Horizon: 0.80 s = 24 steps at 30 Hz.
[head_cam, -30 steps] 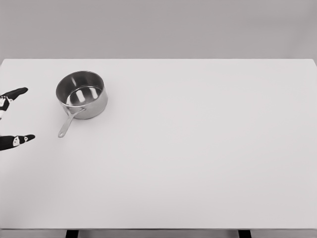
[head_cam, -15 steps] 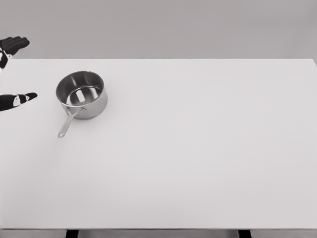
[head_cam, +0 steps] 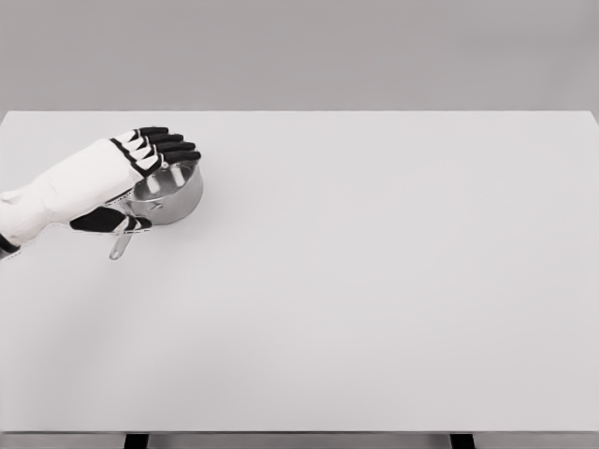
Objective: Rotate pot handle
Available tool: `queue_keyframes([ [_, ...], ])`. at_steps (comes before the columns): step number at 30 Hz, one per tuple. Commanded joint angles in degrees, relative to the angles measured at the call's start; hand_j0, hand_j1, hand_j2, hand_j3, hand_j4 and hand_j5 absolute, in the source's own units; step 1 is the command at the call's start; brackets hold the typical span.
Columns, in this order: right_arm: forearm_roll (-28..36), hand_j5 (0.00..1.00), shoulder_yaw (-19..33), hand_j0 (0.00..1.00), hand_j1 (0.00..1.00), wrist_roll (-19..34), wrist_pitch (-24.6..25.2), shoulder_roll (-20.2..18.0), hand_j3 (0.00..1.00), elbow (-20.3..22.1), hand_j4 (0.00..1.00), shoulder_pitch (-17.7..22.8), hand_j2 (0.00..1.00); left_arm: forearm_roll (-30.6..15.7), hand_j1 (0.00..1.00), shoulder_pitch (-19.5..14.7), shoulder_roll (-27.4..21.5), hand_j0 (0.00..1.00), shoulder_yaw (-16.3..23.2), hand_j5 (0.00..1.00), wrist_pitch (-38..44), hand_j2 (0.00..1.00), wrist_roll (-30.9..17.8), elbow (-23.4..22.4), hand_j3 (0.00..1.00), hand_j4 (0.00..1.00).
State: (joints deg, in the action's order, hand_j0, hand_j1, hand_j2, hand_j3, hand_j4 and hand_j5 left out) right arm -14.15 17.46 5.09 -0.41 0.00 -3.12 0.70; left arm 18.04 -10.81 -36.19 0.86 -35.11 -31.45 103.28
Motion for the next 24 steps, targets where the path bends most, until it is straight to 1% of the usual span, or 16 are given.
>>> queue_keyframes([
  [1,0.0,1.0,0.03,1.0,1.0,0.0,-0.03,0.0,1.0,0.04,1.0,0.0,1.0,-8.26,1.0,-1.14,-5.72,1.0,7.91,1.0,0.11,1.0,-2.39,0.08,1.0,1.0],
  [2,0.0,1.0,0.03,1.0,1.0,0.0,0.06,0.0,1.0,0.04,1.0,0.0,1.0,-11.26,1.0,-3.25,-7.92,1.0,11.0,1.0,0.11,1.0,-3.18,-0.01,1.0,1.0],
  [3,0.0,1.0,0.03,1.0,1.0,0.0,-0.03,0.0,1.0,-0.04,1.0,0.0,1.0,-17.5,1.0,-6.24,-10.83,1.0,14.78,1.0,0.11,1.0,-3.55,0.08,1.0,1.0],
  [4,0.0,1.0,-0.06,1.0,1.0,0.0,-0.03,0.0,1.0,-0.05,1.0,0.0,1.0,-20.13,1.0,-7.12,-11.0,1.0,15.92,1.0,0.11,1.0,-3.55,0.08,1.0,1.0],
  [5,0.0,1.0,-0.06,1.0,1.0,0.09,0.06,0.0,1.0,0.04,1.0,0.0,1.0,-25.32,1.0,-8.44,-10.66,1.0,16.72,1.0,0.11,1.0,-3.55,0.08,1.0,1.0],
  [7,0.0,1.0,0.03,1.0,1.0,0.0,0.06,0.0,1.0,0.04,1.0,0.0,1.0,-32.36,1.0,-9.41,-7.93,1.0,16.81,1.0,0.11,1.0,-3.55,0.08,1.0,1.0],
  [9,0.0,1.0,0.03,1.0,1.0,0.0,0.06,0.0,1.0,0.04,1.0,0.0,1.0,-34.99,1.0,-10.2,-7.84,1.0,17.51,1.0,0.11,1.0,-3.55,0.08,1.0,1.0],
  [10,0.0,1.0,-0.06,1.0,1.0,0.09,-0.03,0.0,1.0,-0.05,1.0,0.0,1.0,-39.65,1.0,-10.29,-8.45,1.0,18.56,1.0,0.65,1.0,-3.55,0.08,1.0,1.0],
  [12,0.0,1.0,0.03,1.0,1.0,0.0,0.06,0.0,1.0,-0.05,1.0,0.0,1.0,-43.17,1.0,-11.6,-11.18,1.0,20.49,1.0,5.05,1.0,-3.55,-0.01,1.0,1.0],
  [15,0.0,1.0,-0.06,1.0,1.0,0.0,-0.03,0.0,1.0,-0.05,1.0,0.0,1.0,-48.44,1.0,-21.7,-13.02,1.0,32.88,1.0,11.64,1.0,-3.55,-0.1,1.0,1.0],
  [16,0.0,1.0,0.03,1.0,1.0,0.0,-0.03,0.0,1.0,-0.05,1.0,0.0,1.0,-51.51,1.0,-24.34,-15.22,1.0,37.54,1.0,11.91,1.0,-3.55,-0.1,1.0,1.0],
  [17,0.0,1.0,0.03,1.0,1.0,0.09,0.06,0.0,1.0,-0.05,1.0,0.0,1.0,-53.45,1.0,-25.4,-16.27,1.0,40.17,1.0,11.91,1.0,-3.55,-0.1,1.0,1.0],
  [18,0.0,1.0,0.03,1.0,1.0,0.09,-0.03,0.0,1.0,-0.04,1.0,0.0,1.0,-56.35,1.0,-27.6,-18.64,1.0,45.71,1.0,11.91,1.0,-3.55,-0.1,1.0,1.0],
  [19,0.0,1.0,0.03,1.0,1.0,0.0,0.06,0.0,1.0,0.04,1.0,0.0,1.0,-57.58,1.0,-27.78,-20.23,1.0,48.44,1.0,11.82,1.0,-3.55,-0.01,1.0,1.0],
  [21,0.0,1.0,-0.06,1.0,1.0,0.0,-0.03,0.0,1.0,-0.05,1.0,0.0,1.0,-60.92,1.0,-27.69,-20.58,1.0,51.17,1.0,11.73,1.0,-3.55,-0.01,1.0,1.0],
  [24,0.0,1.0,0.03,1.0,1.0,0.0,-0.03,0.0,1.0,0.04,1.0,0.0,1.0,-64.27,1.0,-26.11,-21.02,1.0,52.05,1.0,11.73,1.0,-3.55,0.08,1.0,1.0],
])
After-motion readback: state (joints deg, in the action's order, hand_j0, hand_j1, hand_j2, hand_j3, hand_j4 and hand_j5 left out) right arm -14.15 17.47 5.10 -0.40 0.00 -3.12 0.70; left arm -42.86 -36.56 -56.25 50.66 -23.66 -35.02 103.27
